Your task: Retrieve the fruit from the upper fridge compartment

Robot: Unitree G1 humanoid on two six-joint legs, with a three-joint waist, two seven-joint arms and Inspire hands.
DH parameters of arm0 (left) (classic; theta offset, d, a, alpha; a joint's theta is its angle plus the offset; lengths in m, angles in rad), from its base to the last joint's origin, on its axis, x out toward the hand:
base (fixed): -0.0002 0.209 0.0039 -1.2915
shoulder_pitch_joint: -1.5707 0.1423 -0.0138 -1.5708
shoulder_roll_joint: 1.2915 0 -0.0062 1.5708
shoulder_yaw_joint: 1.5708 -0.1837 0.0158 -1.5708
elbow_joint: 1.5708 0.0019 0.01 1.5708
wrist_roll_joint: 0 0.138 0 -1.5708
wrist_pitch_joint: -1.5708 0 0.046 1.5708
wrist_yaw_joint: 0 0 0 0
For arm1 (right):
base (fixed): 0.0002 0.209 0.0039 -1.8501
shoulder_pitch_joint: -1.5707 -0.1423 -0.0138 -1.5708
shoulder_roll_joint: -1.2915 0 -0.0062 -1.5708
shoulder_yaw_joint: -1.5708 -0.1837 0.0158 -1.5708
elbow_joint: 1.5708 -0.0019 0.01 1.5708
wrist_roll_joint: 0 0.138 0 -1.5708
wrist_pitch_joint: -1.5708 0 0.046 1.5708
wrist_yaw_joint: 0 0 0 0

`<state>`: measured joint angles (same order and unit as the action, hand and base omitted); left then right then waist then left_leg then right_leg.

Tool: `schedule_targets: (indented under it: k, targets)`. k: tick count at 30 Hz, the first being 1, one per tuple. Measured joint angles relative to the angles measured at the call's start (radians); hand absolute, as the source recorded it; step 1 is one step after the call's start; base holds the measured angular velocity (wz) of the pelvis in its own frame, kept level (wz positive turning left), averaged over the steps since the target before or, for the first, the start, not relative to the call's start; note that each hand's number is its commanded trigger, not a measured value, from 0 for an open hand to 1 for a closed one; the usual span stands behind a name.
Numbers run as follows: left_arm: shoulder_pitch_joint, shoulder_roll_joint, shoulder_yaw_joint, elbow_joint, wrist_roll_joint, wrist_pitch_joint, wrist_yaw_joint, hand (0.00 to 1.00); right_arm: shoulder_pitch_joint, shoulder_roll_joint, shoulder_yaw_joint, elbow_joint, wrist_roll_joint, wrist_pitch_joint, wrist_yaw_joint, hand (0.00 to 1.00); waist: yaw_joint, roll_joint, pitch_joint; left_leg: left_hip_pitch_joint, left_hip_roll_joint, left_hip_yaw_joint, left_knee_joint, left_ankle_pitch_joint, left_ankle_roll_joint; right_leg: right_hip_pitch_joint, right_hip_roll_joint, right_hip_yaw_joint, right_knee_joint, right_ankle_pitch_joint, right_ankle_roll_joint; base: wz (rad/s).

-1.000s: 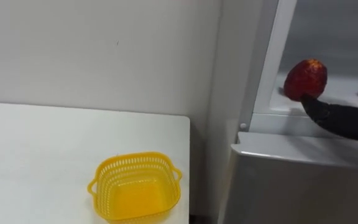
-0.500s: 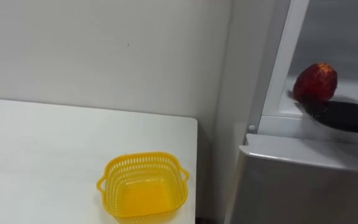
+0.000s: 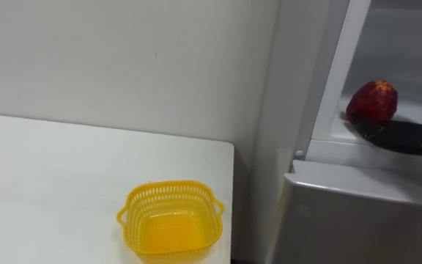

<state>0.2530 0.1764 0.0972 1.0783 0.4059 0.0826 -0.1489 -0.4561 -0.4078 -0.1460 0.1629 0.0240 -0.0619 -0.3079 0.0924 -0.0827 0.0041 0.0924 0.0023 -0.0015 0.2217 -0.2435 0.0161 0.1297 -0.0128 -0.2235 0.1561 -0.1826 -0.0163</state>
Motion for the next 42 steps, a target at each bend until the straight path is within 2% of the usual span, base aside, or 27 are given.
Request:
schedule_targets:
  k: [5, 7, 8, 12, 16, 18, 19, 21, 22, 30, 37, 42]
  targets:
    - [0.000, 0.001, 0.001, 0.000, 0.001, 0.002, -0.011, 0.00, -0.055, -0.014, 0.010, 0.051, 0.007, 0.001, 0.034, 0.00, 0.001, 0.001, 0.0044, -0.016, 0.000, 0.005, 0.002, 0.001, 0.000, -0.016, 0.001, -0.002, 0.014, 0.000, 0.000, 0.00]
    - [0.001, 0.001, 0.001, -0.004, 0.002, 0.006, -0.015, 0.00, -0.088, -0.021, 0.010, 0.082, 0.015, 0.019, 0.047, 0.00, 0.001, 0.000, 0.0040, -0.022, -0.001, 0.005, 0.001, 0.001, 0.000, -0.020, 0.000, -0.003, 0.014, 0.000, 0.000, 0.00]
    - [0.001, 0.001, 0.001, -0.004, 0.002, 0.007, -0.016, 0.00, -0.097, -0.023, 0.011, 0.097, 0.019, 0.020, 0.052, 0.00, 0.001, -0.001, 0.0034, -0.022, -0.001, 0.005, 0.001, 0.001, 0.000, -0.020, 0.000, -0.003, 0.014, 0.000, 0.000, 0.00]
    - [0.001, 0.016, -0.001, -0.008, 0.002, 0.027, -0.017, 0.00, -0.134, -0.072, 0.048, 0.193, 0.093, 0.027, 0.082, 0.00, 0.010, -0.013, -0.0048, -0.018, 0.000, -0.004, 0.004, 0.001, 0.000, -0.015, 0.001, -0.006, 0.014, 0.000, 0.000, 0.01]
    - [-0.009, 0.030, -0.001, -0.008, 0.002, 0.042, -0.010, 0.00, -0.134, -0.081, 0.049, 0.234, 0.092, 0.040, 0.108, 0.00, 0.017, -0.023, -0.0075, -0.009, 0.000, -0.007, 0.007, 0.001, 0.000, -0.002, 0.000, -0.016, 0.013, 0.000, 0.000, 0.02]
    - [-0.010, 0.032, -0.001, -0.008, 0.000, 0.044, -0.009, 0.00, -0.134, -0.090, 0.053, 0.237, 0.092, 0.047, 0.121, 0.38, 0.020, -0.025, -0.0079, -0.010, 0.000, -0.004, 0.009, 0.001, 0.000, -0.003, -0.002, -0.014, 0.014, 0.000, 0.000, 0.00]
    - [-0.010, 0.033, -0.001, -0.008, 0.000, 0.049, -0.009, 0.00, -0.134, -0.098, 0.063, 0.238, 0.093, 0.055, 0.130, 0.61, 0.021, -0.025, -0.0076, -0.010, 0.000, -0.005, 0.010, 0.001, 0.000, -0.002, -0.002, -0.014, 0.014, 0.000, 0.000, 0.00]
    - [-0.009, 0.036, -0.001, -0.008, 0.000, 0.059, -0.007, 0.00, -0.134, -0.109, 0.079, 0.240, 0.093, 0.068, 0.141, 0.82, 0.021, -0.026, -0.0066, -0.010, 0.000, -0.004, 0.014, 0.001, 0.000, 0.000, -0.002, -0.014, 0.015, 0.000, 0.000, 0.00]
    - [-0.010, 0.037, -0.001, -0.008, 0.000, 0.065, -0.007, 0.00, -0.134, -0.118, 0.086, 0.240, 0.092, 0.076, 0.150, 1.00, 0.022, -0.025, -0.0053, -0.010, 0.000, -0.003, 0.015, 0.001, 0.000, 0.000, -0.002, -0.013, 0.015, 0.000, 0.000, 0.00]
    - [-0.006, 0.037, -0.003, -0.020, 0.000, 0.093, -0.012, 0.00, -0.146, -0.131, 0.087, 0.255, 0.082, 0.104, 0.193, 1.00, 0.021, -0.026, -0.0051, -0.015, -0.001, -0.003, 0.014, 0.001, 0.000, 0.001, -0.001, -0.016, 0.016, 0.000, 0.000, 0.00]
    - [-0.017, 0.038, -0.004, -0.021, 0.000, 0.093, -0.014, 0.00, -0.146, -0.132, 0.088, 0.255, 0.049, 0.106, 0.224, 1.00, 0.017, -0.025, -0.0029, -0.012, 0.000, -0.004, 0.016, 0.001, 0.000, 0.006, -0.001, -0.023, 0.015, 0.000, 0.000, 0.01]
    - [-0.026, 0.038, -0.003, -0.026, 0.000, 0.089, -0.017, 0.00, -0.153, -0.132, 0.086, 0.250, 0.049, 0.106, 0.224, 1.00, 0.025, -0.024, -0.0054, -0.010, 0.000, -0.003, 0.016, 0.001, 0.000, 0.005, -0.001, -0.022, 0.016, 0.000, 0.000, 0.00]
